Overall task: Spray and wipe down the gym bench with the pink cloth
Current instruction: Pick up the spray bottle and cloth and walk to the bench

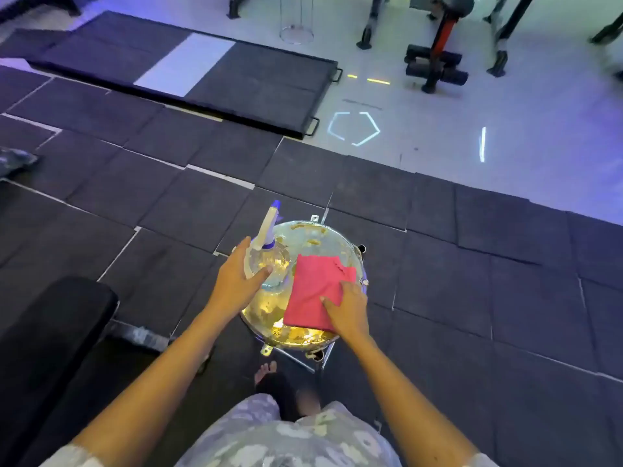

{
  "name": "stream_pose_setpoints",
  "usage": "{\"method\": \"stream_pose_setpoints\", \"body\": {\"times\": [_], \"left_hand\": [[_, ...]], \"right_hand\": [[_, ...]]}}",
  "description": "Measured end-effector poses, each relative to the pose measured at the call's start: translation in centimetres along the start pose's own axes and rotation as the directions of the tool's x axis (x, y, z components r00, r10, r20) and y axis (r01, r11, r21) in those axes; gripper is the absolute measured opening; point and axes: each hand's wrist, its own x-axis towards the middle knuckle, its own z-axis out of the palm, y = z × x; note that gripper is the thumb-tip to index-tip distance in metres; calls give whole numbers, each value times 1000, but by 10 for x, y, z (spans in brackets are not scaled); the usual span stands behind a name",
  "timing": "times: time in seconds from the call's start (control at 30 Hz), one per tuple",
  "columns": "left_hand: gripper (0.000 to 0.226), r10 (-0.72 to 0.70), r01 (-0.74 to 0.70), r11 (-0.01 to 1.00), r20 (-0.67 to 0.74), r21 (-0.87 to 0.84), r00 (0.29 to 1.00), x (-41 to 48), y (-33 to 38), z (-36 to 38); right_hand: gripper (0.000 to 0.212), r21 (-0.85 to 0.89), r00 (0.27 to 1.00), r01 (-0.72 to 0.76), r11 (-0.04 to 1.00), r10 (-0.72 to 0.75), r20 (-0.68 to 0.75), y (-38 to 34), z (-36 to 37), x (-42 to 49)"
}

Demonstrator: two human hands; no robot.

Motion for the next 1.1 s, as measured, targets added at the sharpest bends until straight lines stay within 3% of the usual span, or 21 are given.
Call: {"method": "stream_pose_setpoints", "body": {"times": [0.13,0.27,0.47,0.57,0.8,0.9,1.1], "left_hand": [[70,69,-66,981,7,-180,998,24,3,-4],[46,138,-114,969,95,-219,986,45,-1,-1],[37,91,-42,978,240,-202,967,58,-9,-6],[46,116,-81,987,260,-142,959,57,-11,-9],[32,120,-94,978,138,-185,983,34,-14,-17],[36,101,-84,975,74,-204,992,12,-18,-27],[30,-29,-20,939,-137,-343,990,-55,-30,-57]], "right_hand": [[72,34,982,-169,985,171,-83,-11,7,4],[81,125,947,-281,952,296,-127,-10,14,14],[22,298,883,-436,849,467,-39,-16,10,21],[18,328,863,-475,817,506,-10,-18,7,22],[33,418,946,-307,855,323,34,-39,-10,8],[21,472,965,-261,842,246,96,-50,-17,-1],[37,524,977,-134,841,25,211,-82,-17,-21]]}}
